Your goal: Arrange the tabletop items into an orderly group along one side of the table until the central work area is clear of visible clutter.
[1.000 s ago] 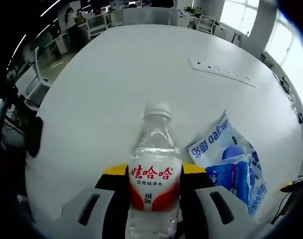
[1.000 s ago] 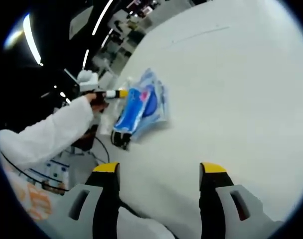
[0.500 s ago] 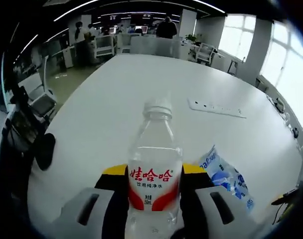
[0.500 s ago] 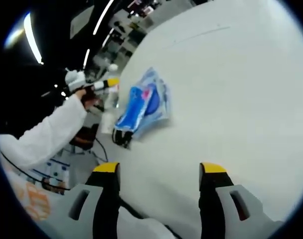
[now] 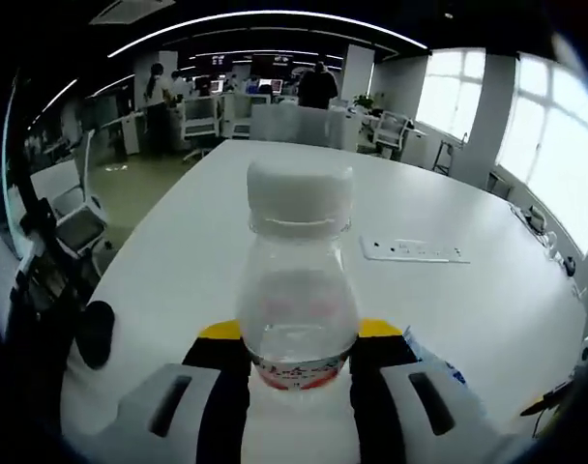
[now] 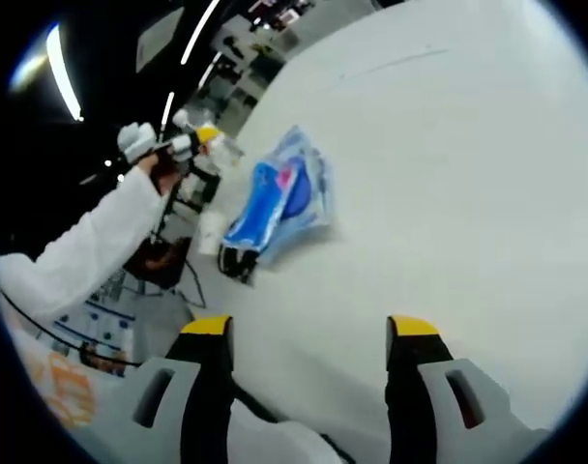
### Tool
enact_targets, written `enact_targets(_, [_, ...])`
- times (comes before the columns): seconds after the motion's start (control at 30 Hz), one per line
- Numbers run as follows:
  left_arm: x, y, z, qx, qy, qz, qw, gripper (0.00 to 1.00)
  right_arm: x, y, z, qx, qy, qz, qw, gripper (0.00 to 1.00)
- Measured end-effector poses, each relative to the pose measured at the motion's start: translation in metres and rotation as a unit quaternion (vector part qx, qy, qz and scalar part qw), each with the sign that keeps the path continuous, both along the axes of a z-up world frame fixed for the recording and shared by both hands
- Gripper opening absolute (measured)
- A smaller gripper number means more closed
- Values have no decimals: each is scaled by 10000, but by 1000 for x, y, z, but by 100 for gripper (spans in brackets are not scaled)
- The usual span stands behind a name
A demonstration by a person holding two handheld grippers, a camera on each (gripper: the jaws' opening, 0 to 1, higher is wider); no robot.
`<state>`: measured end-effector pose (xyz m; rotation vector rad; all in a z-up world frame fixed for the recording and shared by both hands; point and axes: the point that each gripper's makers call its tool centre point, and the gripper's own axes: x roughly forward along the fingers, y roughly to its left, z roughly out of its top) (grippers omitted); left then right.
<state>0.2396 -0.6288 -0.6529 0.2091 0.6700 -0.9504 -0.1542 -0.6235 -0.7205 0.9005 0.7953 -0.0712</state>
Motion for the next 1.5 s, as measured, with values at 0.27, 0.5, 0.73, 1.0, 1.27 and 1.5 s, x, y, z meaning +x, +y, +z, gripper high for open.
enact_targets(0.27, [9,-26,4,-62,-73,-289,9995,38,0,-3,-2,2,20,-27,10000,62])
enact_targets(0.5, [16,-43,-5,-91,-158,-514,9985,39,-2,-11,-1,49,23,-207,9998,64])
enact_targets(0.73, [18,-54,-23,4,-176,-654,9977,39,10,-13,8,-330,-226,35,9992,69])
enact_targets(1.0, [12,-53,-31,-64,-130,-652,9978,39,32,-9,27,-1297,-726,757,9860,75])
enact_targets(1.27, [12,-46,-40,2,-186,-711,9973,39,34,2,26,-1308,-731,1026,9834,75])
enact_targets(1.5, [7,-39,-39,-72,-181,-707,9973,39,31,1,25,-1309,-705,1009,9837,75])
